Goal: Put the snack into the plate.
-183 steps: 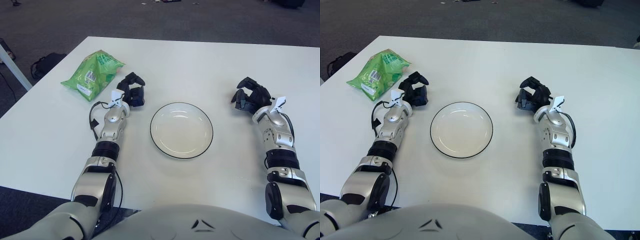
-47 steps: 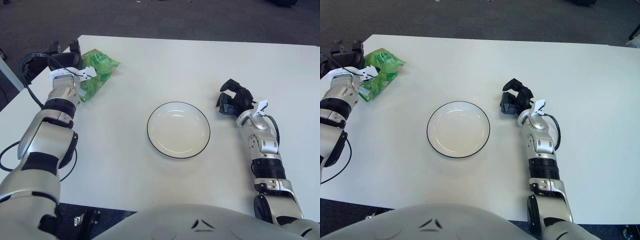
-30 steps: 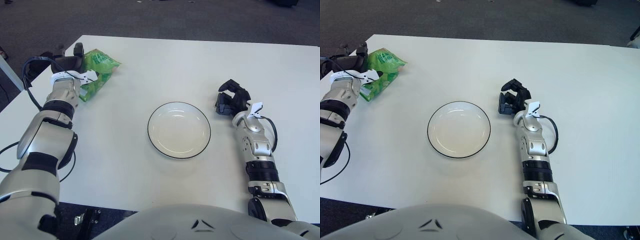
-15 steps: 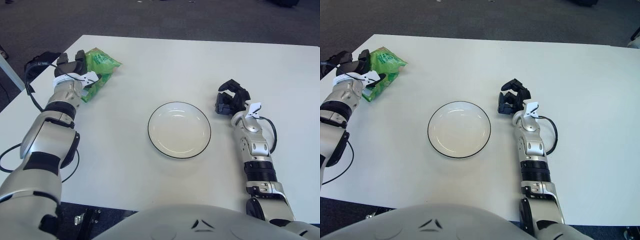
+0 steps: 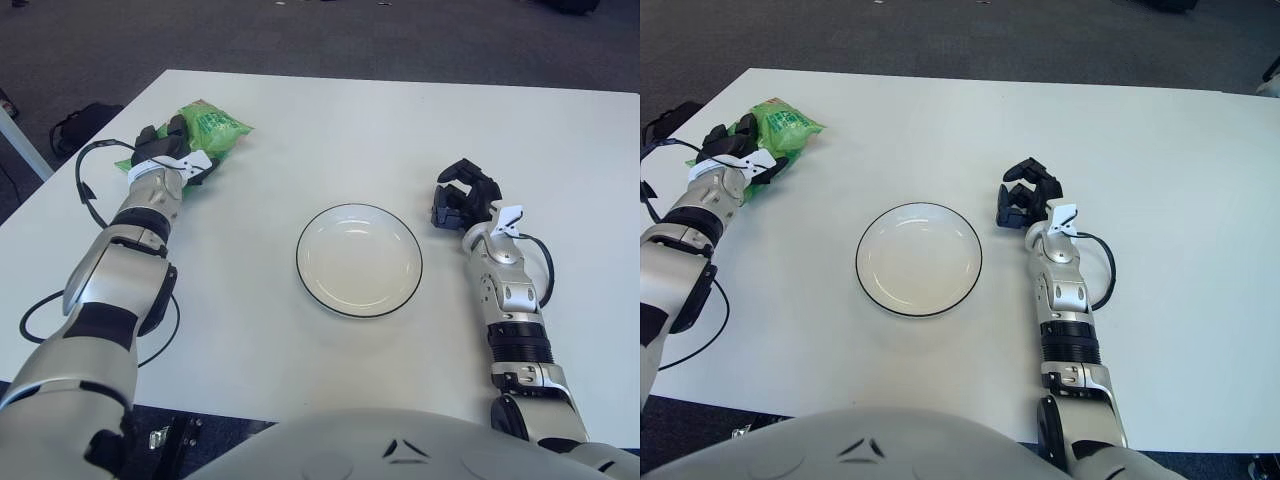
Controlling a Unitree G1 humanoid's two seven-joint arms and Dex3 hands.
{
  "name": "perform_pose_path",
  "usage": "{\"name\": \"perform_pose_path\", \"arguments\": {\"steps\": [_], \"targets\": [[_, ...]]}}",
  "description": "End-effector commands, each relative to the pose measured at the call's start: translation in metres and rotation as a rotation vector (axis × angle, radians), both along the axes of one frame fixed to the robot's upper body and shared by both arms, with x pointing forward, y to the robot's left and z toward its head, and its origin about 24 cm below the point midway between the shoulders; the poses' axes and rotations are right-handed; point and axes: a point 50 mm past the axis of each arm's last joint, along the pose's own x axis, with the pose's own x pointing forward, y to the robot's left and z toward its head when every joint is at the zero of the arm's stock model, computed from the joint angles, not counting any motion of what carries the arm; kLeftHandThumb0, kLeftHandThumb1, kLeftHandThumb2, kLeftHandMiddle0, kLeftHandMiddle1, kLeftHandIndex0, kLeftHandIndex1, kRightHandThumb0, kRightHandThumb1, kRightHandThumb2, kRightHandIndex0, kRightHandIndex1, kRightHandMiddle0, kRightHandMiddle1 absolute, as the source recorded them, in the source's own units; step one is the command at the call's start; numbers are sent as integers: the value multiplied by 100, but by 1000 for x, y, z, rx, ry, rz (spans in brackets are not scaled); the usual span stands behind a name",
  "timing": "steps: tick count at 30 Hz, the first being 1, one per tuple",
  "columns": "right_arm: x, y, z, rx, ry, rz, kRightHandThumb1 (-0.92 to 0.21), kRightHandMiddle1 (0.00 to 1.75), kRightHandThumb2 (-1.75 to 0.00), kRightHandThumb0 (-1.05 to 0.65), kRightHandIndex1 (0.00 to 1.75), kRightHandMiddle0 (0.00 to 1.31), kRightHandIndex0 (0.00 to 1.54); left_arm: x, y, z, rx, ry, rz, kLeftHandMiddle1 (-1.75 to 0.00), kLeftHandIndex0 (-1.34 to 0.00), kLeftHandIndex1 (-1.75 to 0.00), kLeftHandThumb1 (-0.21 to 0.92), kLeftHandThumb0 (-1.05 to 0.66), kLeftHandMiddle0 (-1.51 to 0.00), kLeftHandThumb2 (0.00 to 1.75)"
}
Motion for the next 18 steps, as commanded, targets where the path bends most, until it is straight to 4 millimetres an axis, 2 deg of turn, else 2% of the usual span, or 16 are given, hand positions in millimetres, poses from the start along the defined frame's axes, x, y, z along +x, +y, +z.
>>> {"name": "perform_pose_path", "arguments": {"steps": [1,6,12,15,18], "targets": [[-20,-2,-45,27,202,-11,-6,161,-157,-1,175,64,81,-3,-2,-7,-26,-15,-5,-43,0,-19,92,-105,-2,71],[-19,-1,-45,14,202,-7,-6,159,-157,-1,175,65,81,-1,-6,-4,-19,-48,-14,-69,0,-40,92,-105,0,58],[-19,-1,-44,2,199,-5,-5,160,-158,-1,175,65,81,3,-9,3,48,-72,-21,-80,0,-60,92,-104,0,49],[-19,-1,-44,3,199,4,-5,159,-158,-1,175,65,81,4,-10,4,99,-77,-33,-78,0,-59,92,-102,0,44],[-19,-1,-44,6,201,13,-6,160,-157,-1,175,64,81,4,-11,5,149,-74,-45,-72,0,-50,92,-100,0,41]]}}
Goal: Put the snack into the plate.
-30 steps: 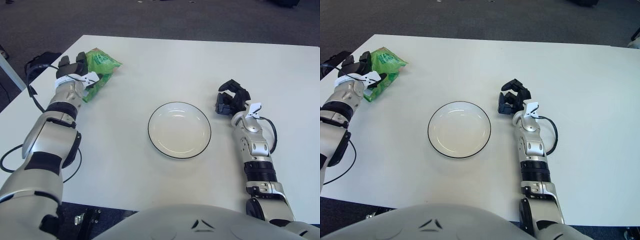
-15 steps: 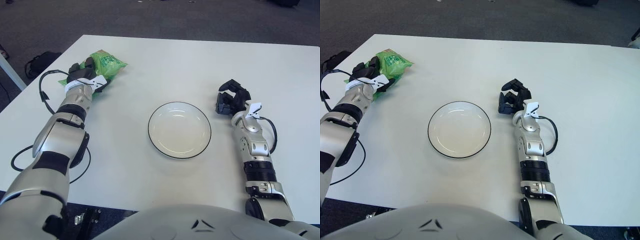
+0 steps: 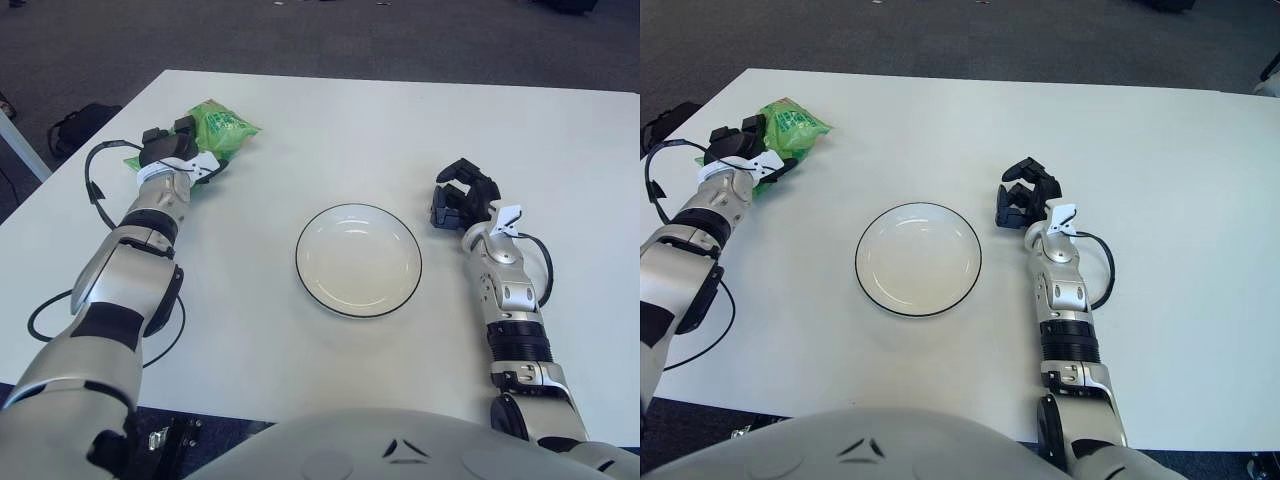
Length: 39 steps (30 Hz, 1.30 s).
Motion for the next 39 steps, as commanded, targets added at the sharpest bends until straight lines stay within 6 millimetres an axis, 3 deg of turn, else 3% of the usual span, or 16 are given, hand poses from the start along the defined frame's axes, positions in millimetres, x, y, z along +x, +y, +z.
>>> {"name": "perform_pose_path", "arguments": {"steps": [1,4,7,9,10,12,15,17,18,19,21,26,30,39], "targets": [[-20,-2,-43,12,206,-3,-6,161,-157,-1,175,64,82,3,-3,6,71,-12,-15,-71,0,-46,92,-100,0,40],[-20,-2,-43,12,209,3,-6,161,-157,-1,175,63,82,3,-4,6,118,-17,-24,-70,0,-42,92,-99,0,39],[-20,-3,-44,13,213,14,-7,162,-157,-1,175,62,82,3,-6,7,185,-58,-41,-84,0,-39,85,-92,0,42],[-21,-3,-44,14,212,18,-8,162,-156,-1,175,61,81,3,-7,7,195,-81,-45,-110,0,-48,55,-68,0,73],[-21,-3,-44,15,212,21,-8,162,-156,-1,175,61,81,2,-7,8,194,-97,-47,-114,0,-49,50,-64,0,78],[-21,-3,-44,19,210,27,-8,162,-156,-1,175,61,81,1,-6,8,186,-127,-48,-137,0,-93,29,-38,-1,105],[-21,-3,-44,22,209,33,-8,162,-155,-1,175,60,81,1,-6,9,168,-152,-44,-155,0,-132,17,-20,-4,125],[-21,-4,-44,23,209,38,-8,162,-155,-1,175,60,80,1,-7,9,144,-161,-39,-163,0,-151,14,-13,-11,133],[-21,-4,-43,24,209,40,-8,162,-155,-1,175,60,80,1,-7,8,132,-163,-37,-167,-2,-159,24,7,-26,128],[-21,-4,-43,24,210,43,-8,162,-155,-1,175,60,80,1,-7,8,111,-167,-39,-169,-3,-162,27,14,-31,126],[-21,-4,-43,23,211,48,-8,163,-156,-1,175,60,80,1,-9,8,73,-178,-54,-153,-27,-170,29,6,-57,125],[-21,-6,-44,20,215,62,-7,167,-158,-1,175,59,81,5,-23,15,-8,-220,-126,-140,-55,-174,12,1,-85,142],[-20,-7,-45,22,220,72,-8,172,-159,-1,175,56,80,7,-23,19,-63,-218,-120,-141,-63,-174,3,0,-93,154],[-19,-9,-47,19,224,81,-10,173,-158,-1,175,53,79,14,-37,33,-368,-309,-64,-153,-65,-175,-3,0,-94,163]]}}
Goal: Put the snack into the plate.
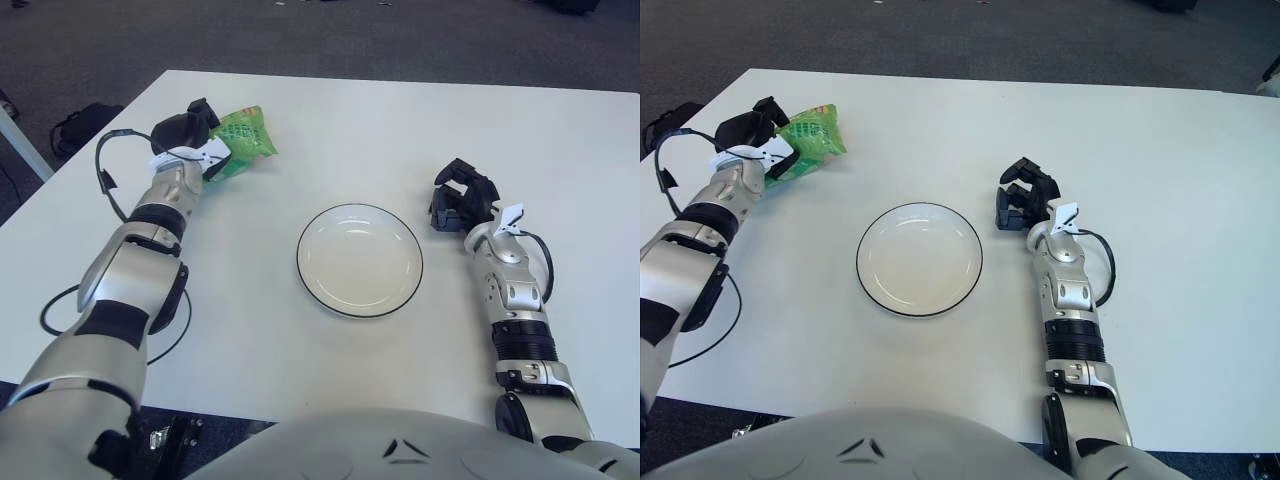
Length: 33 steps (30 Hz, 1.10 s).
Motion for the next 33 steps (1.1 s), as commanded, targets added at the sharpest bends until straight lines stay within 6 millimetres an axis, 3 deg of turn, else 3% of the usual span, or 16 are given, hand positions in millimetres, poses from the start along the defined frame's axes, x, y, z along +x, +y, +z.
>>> {"name": "perform_pose_path", "arguments": {"steps": [1,15,25,33], "targets": [[-20,-3,-47,16,223,-10,-10,172,-158,-1,175,54,80,1,-6,3,-96,-22,-14,-153,-65,-175,-3,0,-94,164],[-18,-4,-48,-16,251,-13,-8,170,-159,-1,175,57,80,-12,-29,23,-467,-144,-147,-164,-67,-175,-5,0,-91,170],[-18,-5,-50,-5,260,6,-14,174,-153,-1,174,49,76,-23,-36,45,-990,-158,-288,-164,-68,-175,-7,0,-93,172],[-18,-5,-51,-5,268,22,-18,175,-147,-1,170,46,75,-39,-44,67,-1023,-201,-389,-167,-66,-175,-5,0,-91,171]]}}
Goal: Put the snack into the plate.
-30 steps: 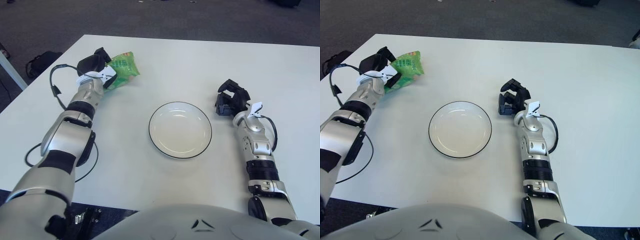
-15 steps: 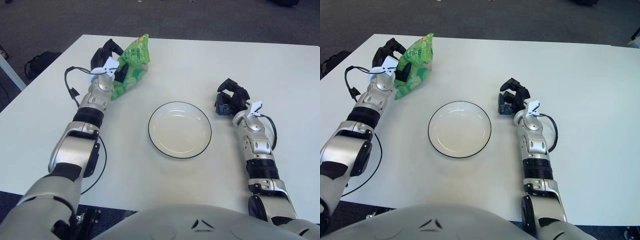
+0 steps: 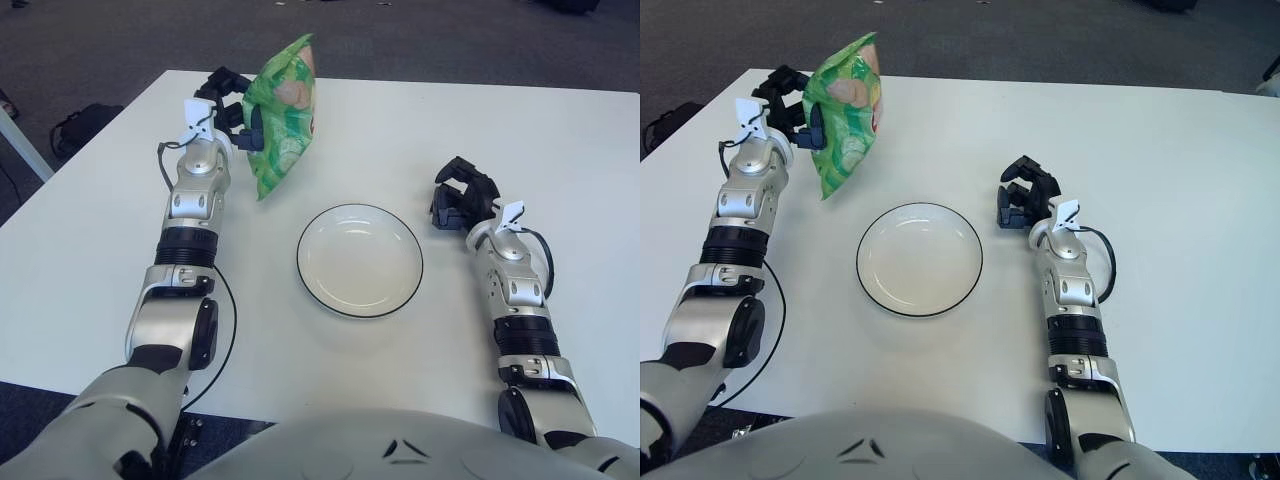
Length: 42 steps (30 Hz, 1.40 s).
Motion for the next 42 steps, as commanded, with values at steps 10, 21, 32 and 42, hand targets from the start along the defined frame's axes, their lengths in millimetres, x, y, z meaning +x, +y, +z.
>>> {"name": "perform_pose_path", "arguments": {"steps": [10,21,32,42], "targets": [[-22,-5,-52,-24,266,6,-20,175,-146,-1,170,45,74,-24,-9,17,-67,-98,-106,-168,-65,-175,-4,0,-90,171],[-21,-6,-53,-15,271,20,-23,175,-141,-1,165,43,74,-42,-19,29,-88,-188,-225,-168,-66,-175,-5,0,-91,172],[-20,-5,-52,-17,271,29,-23,175,-140,-1,164,43,74,-50,-18,32,-70,-238,-329,-171,-67,-175,-7,0,-91,175],[-21,-5,-52,-12,269,36,-24,175,-139,-1,164,42,74,-56,-29,35,305,-365,-298,-167,-68,-175,-8,0,-93,174]]}}
